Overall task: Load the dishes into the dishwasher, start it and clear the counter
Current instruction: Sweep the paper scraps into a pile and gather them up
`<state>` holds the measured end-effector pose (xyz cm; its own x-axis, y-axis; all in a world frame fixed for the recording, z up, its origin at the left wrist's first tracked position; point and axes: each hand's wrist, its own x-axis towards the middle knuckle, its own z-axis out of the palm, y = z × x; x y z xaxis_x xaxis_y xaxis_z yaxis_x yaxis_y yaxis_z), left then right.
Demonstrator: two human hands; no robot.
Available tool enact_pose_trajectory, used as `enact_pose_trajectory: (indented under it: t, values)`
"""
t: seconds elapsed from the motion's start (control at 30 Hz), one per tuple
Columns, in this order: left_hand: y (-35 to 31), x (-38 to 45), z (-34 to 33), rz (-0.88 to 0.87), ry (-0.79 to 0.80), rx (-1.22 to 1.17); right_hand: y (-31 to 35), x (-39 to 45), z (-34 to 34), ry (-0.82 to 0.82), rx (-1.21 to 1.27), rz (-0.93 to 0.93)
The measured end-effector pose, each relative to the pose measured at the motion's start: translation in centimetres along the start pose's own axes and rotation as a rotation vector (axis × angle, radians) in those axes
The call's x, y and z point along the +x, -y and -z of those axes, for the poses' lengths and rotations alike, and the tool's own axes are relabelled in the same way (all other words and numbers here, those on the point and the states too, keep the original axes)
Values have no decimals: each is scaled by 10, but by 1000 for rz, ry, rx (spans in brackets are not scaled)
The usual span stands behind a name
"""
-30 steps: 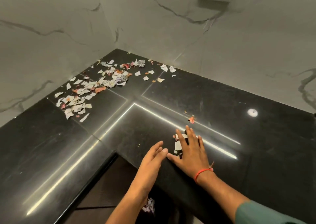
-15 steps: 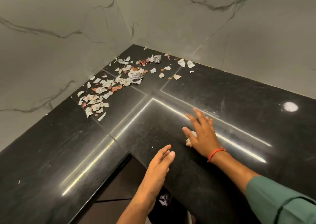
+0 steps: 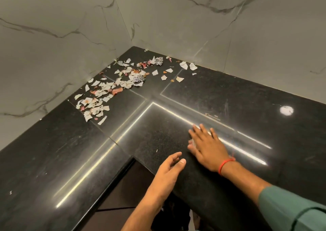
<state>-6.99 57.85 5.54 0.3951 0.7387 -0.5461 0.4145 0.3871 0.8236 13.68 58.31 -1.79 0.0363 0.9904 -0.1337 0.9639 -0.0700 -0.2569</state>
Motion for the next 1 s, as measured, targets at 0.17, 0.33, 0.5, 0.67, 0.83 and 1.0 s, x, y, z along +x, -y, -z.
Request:
enact_pose_trajectory:
  t: [0.17,0.33,0.5,0.67,0.83,1.0]
  values:
    - [-8,-1,38,-33,4,35,16,0,-1,-47,322,26]
    - [-6,0,78,-69,-51,41,-5,-18,17,-319,608,-279]
    - [8,-1,97,-49,-55,14,14,-64,-16,-268,331,-338]
    - [18,0,106,-46,-15,6,64,-57,-41,-221,112,-386]
    - [10,4,105,-82,63,-6,97,-4,-39,-282,247,-318]
    - [3,7,121,-123,74,-13,117,27,-27,-339,509,-112]
